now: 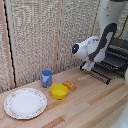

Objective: Position your gripper near the tray handle while precisely lining it up. Firmly yet gently grip the handle, ensuring a strong hold. Slide the tray into the oven in a steady manner until it's entirely inside. Relinquish the handle as it sits within the oven and extract your gripper with care.

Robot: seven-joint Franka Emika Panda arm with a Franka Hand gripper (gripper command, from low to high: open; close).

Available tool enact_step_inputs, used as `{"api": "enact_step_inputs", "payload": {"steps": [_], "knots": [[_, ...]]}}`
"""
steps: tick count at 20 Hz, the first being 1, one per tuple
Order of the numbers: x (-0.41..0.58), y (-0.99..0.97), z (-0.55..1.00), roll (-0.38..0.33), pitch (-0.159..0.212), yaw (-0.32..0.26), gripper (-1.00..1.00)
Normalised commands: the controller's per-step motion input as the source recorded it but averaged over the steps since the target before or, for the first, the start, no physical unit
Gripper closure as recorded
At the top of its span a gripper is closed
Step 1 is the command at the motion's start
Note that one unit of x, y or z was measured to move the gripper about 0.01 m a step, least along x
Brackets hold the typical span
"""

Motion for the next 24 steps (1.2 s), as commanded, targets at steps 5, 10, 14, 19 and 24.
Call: {"api": "enact_step_inputs", "payload": {"steps": [5,10,14,19,24], "knots": [[0.211,-0.35,-0.12,0.004,0.124,0.107,1.00],[0.077,-0.11,-0.09,-0.017,0.067,0.070,1.00],[0.076,0.00,-0.05,-0.042,0.066,0.049,1.00],[0.114,0.00,-0.03,-0.047,0.086,0.058,1.00],[0.032,-0.24,0.09,-0.041,0.043,0.024,1.00]]}}
